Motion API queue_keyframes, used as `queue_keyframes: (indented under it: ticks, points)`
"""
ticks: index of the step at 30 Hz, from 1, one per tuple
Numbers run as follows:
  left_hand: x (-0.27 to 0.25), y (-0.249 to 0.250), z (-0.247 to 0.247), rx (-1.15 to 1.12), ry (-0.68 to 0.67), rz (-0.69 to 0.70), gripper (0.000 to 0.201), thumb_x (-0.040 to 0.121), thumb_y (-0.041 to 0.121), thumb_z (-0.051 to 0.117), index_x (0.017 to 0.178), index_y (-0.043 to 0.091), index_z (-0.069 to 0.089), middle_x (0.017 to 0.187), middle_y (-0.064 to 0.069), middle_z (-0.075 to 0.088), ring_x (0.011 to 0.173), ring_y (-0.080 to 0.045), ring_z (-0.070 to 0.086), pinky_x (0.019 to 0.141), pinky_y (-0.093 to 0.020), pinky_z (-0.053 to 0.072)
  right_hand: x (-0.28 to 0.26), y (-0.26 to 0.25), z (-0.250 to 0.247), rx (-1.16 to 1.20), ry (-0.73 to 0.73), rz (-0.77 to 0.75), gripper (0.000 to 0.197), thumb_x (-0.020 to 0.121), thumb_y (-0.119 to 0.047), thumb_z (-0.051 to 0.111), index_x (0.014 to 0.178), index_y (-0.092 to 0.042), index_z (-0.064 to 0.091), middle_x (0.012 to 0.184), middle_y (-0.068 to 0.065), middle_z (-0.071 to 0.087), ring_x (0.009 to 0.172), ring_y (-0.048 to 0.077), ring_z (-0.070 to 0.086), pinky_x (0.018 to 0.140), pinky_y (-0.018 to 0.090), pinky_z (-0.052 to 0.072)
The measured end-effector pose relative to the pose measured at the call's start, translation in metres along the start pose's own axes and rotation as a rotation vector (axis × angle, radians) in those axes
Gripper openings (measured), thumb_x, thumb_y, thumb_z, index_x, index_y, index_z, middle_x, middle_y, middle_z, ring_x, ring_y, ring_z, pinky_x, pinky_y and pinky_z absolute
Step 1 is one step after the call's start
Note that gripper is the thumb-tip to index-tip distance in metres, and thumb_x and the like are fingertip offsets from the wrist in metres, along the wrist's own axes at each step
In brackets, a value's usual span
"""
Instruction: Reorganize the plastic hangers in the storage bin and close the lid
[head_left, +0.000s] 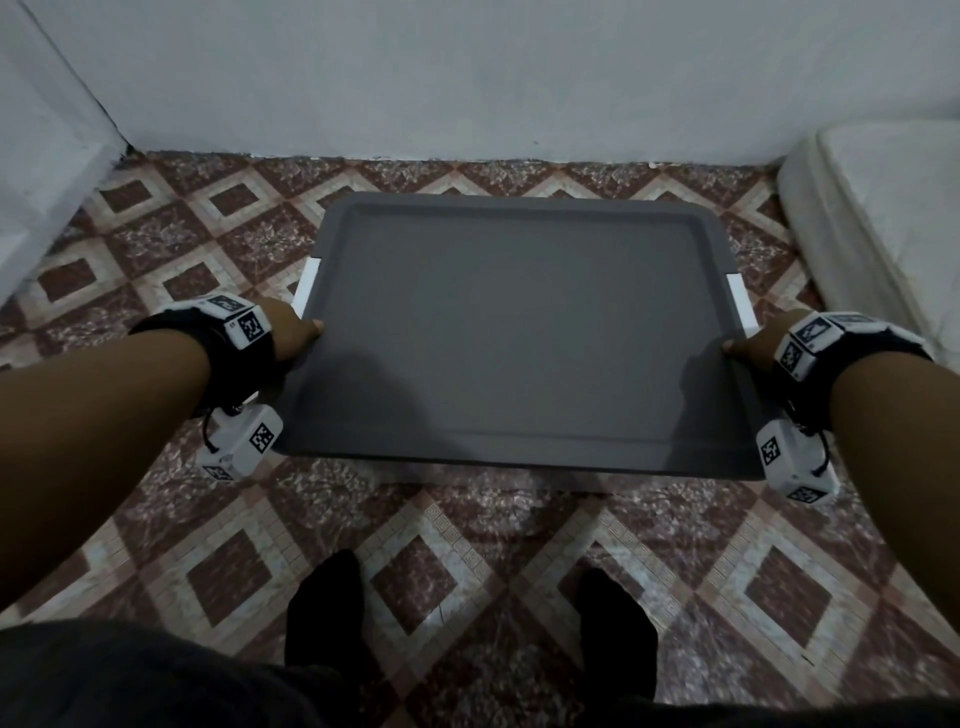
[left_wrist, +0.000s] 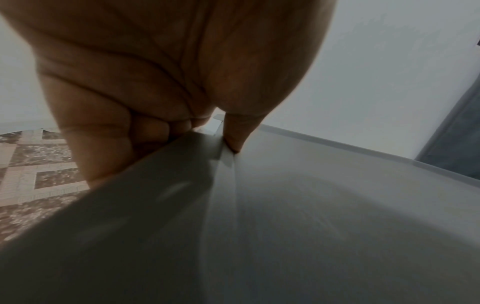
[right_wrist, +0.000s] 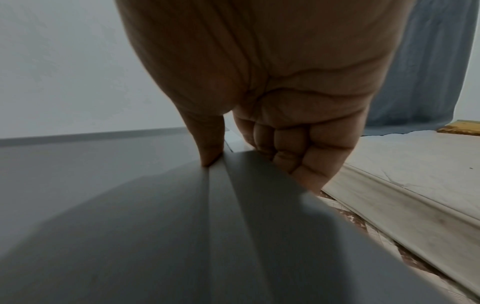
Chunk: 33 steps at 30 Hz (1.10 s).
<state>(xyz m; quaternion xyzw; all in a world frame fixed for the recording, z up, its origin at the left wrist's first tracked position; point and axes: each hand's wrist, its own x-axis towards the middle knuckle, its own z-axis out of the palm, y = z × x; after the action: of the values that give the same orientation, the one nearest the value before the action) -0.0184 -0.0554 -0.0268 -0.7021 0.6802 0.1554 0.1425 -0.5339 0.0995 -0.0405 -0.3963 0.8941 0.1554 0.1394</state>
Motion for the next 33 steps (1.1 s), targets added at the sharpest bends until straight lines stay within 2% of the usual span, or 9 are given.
queue_keyframes:
  ticks: [4,7,9,17,20,24,27,31,33]
  points:
    - [0.003,-0.003,0.0,0.013,-0.007,-0.006,0.054,0.1,0.046,0.044,0.107,-0.005,0.062,0.095,-0.018,0.057,0.083,-0.032,0.053,0.078,-0.037,0.043,0.004,0.001,0.002,0.003,0.014,-0.002,0.077,0.087,-0.067,0.052,0.13,-0.003,0.055,0.125,0.019,0.062,0.108,0.034,0.061,0.082,0.032,0.045]
    - [0.005,-0.005,0.001,0.072,-0.008,0.008,0.058,0.099,0.05,0.042,0.108,-0.003,0.063,0.104,-0.021,0.061,0.083,-0.031,0.052,0.08,-0.037,0.044,0.008,0.003,0.004,-0.006,0.033,-0.014,0.077,0.083,-0.068,0.055,0.129,-0.007,0.056,0.125,0.018,0.061,0.108,0.034,0.061,0.088,0.035,0.048]
    - [0.006,-0.007,0.002,0.11,0.0,0.018,0.061,0.099,0.052,0.039,0.112,-0.003,0.063,0.111,-0.022,0.062,0.084,-0.03,0.052,0.08,-0.036,0.044,0.009,0.003,0.006,-0.008,0.04,-0.009,0.076,0.084,-0.068,0.055,0.128,-0.006,0.056,0.123,0.018,0.062,0.106,0.034,0.061,0.085,0.034,0.047]
    - [0.008,-0.011,0.006,0.074,0.005,0.039,0.062,0.099,0.052,0.039,0.115,-0.004,0.062,0.115,-0.024,0.062,0.1,-0.037,0.059,0.086,-0.039,0.046,0.011,0.002,0.009,0.055,0.046,0.01,0.074,0.088,-0.059,0.058,0.137,-0.004,0.049,0.135,0.02,0.054,0.118,0.036,0.056,0.092,0.037,0.044]
    - [0.008,-0.01,0.006,0.081,0.0,0.034,0.063,0.1,0.052,0.038,0.117,-0.004,0.061,0.118,-0.023,0.061,0.1,-0.036,0.059,0.086,-0.038,0.045,0.008,0.002,0.009,0.066,0.034,0.023,0.072,0.088,-0.058,0.059,0.132,-0.001,0.054,0.128,0.022,0.059,0.111,0.037,0.059,0.083,0.035,0.043]
    - [0.008,-0.01,0.007,0.085,0.015,0.028,0.063,0.099,0.053,0.039,0.112,-0.004,0.062,0.112,-0.024,0.061,0.087,-0.033,0.054,0.078,-0.035,0.043,0.005,0.002,0.009,0.07,0.047,0.017,0.071,0.088,-0.06,0.058,0.129,-0.002,0.056,0.125,0.022,0.061,0.108,0.036,0.06,0.085,0.035,0.045]
    - [0.008,-0.012,0.009,0.09,0.024,0.031,0.065,0.099,0.054,0.037,0.113,-0.004,0.062,0.115,-0.024,0.061,0.097,-0.036,0.059,0.08,-0.036,0.044,0.002,0.003,0.008,0.085,0.043,0.019,0.069,0.086,-0.06,0.059,0.122,-0.001,0.06,0.119,0.022,0.063,0.091,0.033,0.058,0.077,0.033,0.043]
    - [0.008,-0.012,0.011,0.075,0.032,0.032,0.067,0.099,0.056,0.036,0.113,-0.005,0.062,0.113,-0.024,0.062,0.09,-0.034,0.057,0.082,-0.038,0.046,-0.001,0.002,0.008,0.08,0.041,0.021,0.07,0.087,-0.059,0.059,0.123,0.0,0.059,0.119,0.023,0.063,0.097,0.035,0.06,0.076,0.033,0.042]
    - [0.008,-0.014,0.014,0.051,0.043,0.03,0.067,0.098,0.056,0.037,0.114,-0.004,0.062,0.113,-0.024,0.062,0.088,-0.034,0.056,0.079,-0.037,0.045,-0.004,0.002,0.007,0.087,0.045,0.018,0.067,0.088,-0.058,0.058,0.121,0.0,0.06,0.116,0.022,0.063,0.088,0.033,0.057,0.076,0.033,0.043]
